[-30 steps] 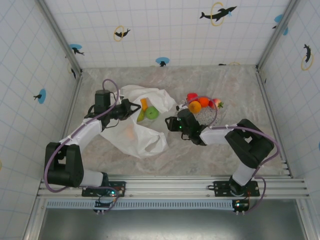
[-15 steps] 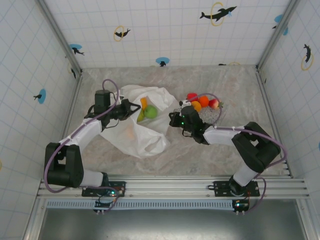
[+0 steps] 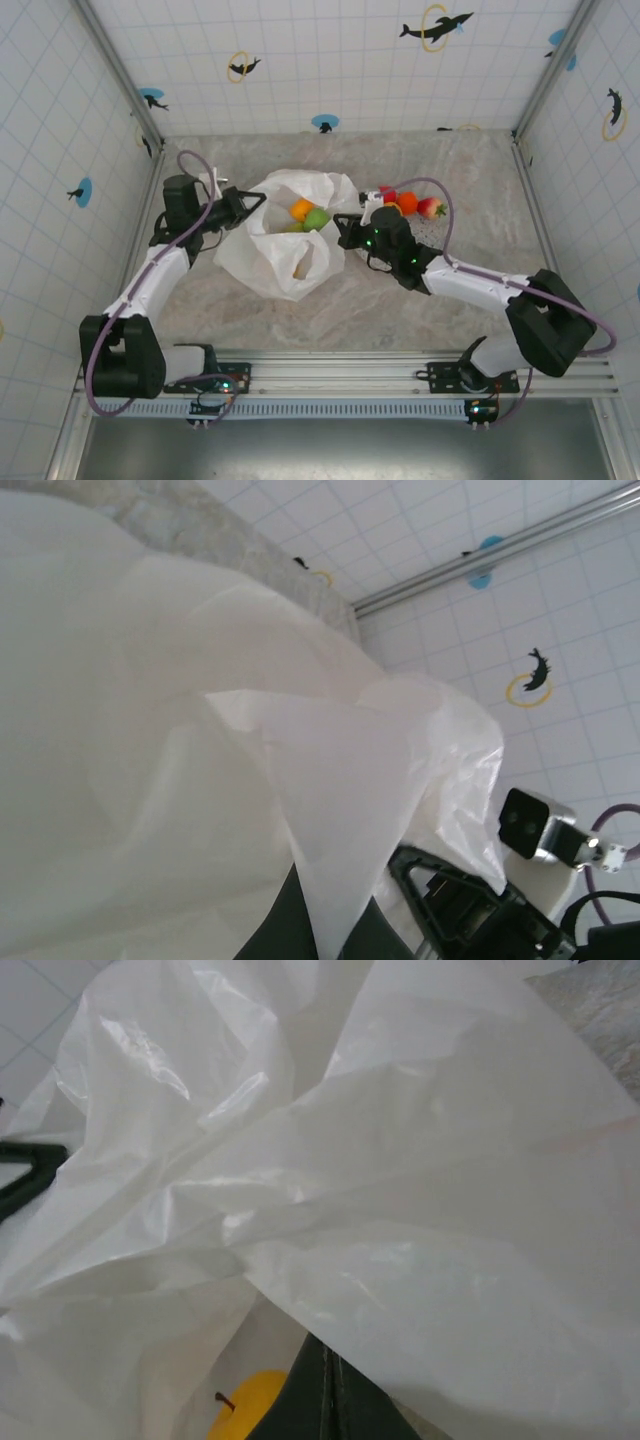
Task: Place the fruits into the plastic bag
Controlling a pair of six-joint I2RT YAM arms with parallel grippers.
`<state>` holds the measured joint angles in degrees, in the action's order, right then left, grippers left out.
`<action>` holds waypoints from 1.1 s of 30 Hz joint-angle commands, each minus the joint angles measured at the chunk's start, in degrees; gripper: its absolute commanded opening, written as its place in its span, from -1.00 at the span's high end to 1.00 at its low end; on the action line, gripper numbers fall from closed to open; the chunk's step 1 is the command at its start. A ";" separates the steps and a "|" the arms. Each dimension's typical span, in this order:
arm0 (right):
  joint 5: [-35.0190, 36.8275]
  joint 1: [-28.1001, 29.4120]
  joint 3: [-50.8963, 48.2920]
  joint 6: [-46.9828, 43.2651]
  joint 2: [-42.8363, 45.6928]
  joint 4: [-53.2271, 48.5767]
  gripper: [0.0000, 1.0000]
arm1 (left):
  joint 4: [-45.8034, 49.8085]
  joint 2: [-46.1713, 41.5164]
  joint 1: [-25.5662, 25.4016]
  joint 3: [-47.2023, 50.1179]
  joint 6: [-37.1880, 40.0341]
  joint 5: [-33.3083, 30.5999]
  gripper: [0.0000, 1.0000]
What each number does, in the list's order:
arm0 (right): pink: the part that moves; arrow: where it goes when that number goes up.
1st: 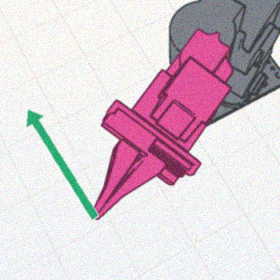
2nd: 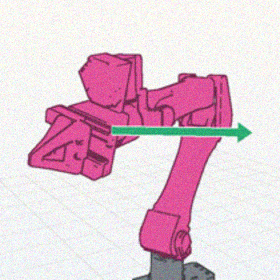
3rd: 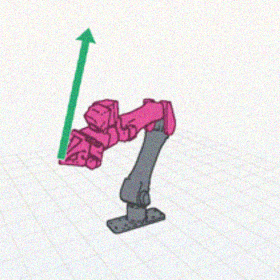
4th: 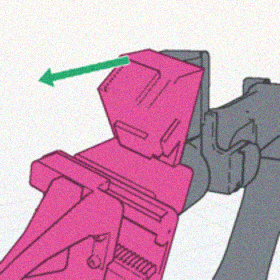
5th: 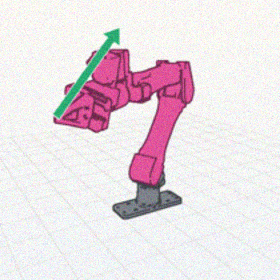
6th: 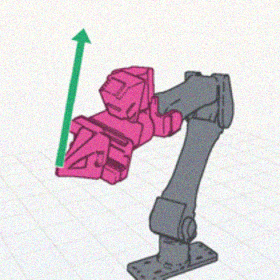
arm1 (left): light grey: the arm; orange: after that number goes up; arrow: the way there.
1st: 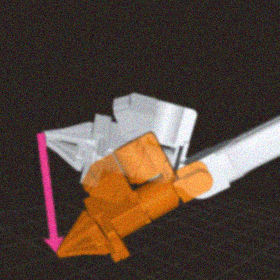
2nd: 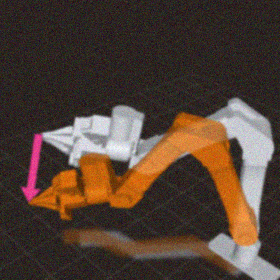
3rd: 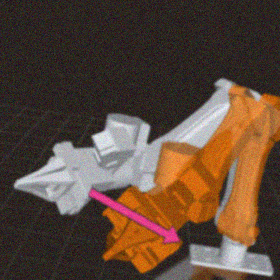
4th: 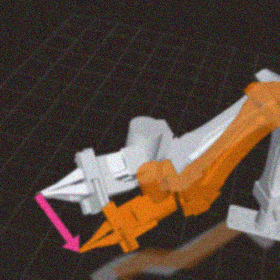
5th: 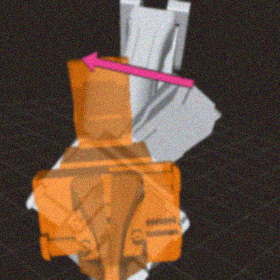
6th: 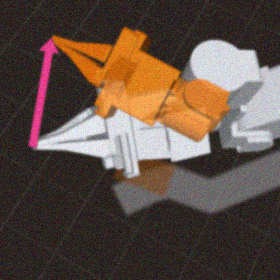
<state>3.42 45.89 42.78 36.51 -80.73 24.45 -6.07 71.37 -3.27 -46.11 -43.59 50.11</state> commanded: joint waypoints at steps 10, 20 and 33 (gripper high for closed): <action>1.59 1.13 3.25 -4.33 7.25 -3.01 1.00 | -5.86 -3.07 5.96 0.04 -3.89 2.97 1.00; 0.09 -2.73 -3.09 -4.43 0.93 -4.87 0.97 | -8.77 -1.09 6.24 2.29 -6.39 3.49 1.00; -5.52 -5.04 -0.07 -9.44 -3.01 -11.59 0.51 | -6.77 3.86 0.55 3.74 -5.91 -0.70 1.00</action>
<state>-1.32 40.86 40.86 29.82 -85.71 15.84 -12.60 74.89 -2.35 -42.85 -49.58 50.37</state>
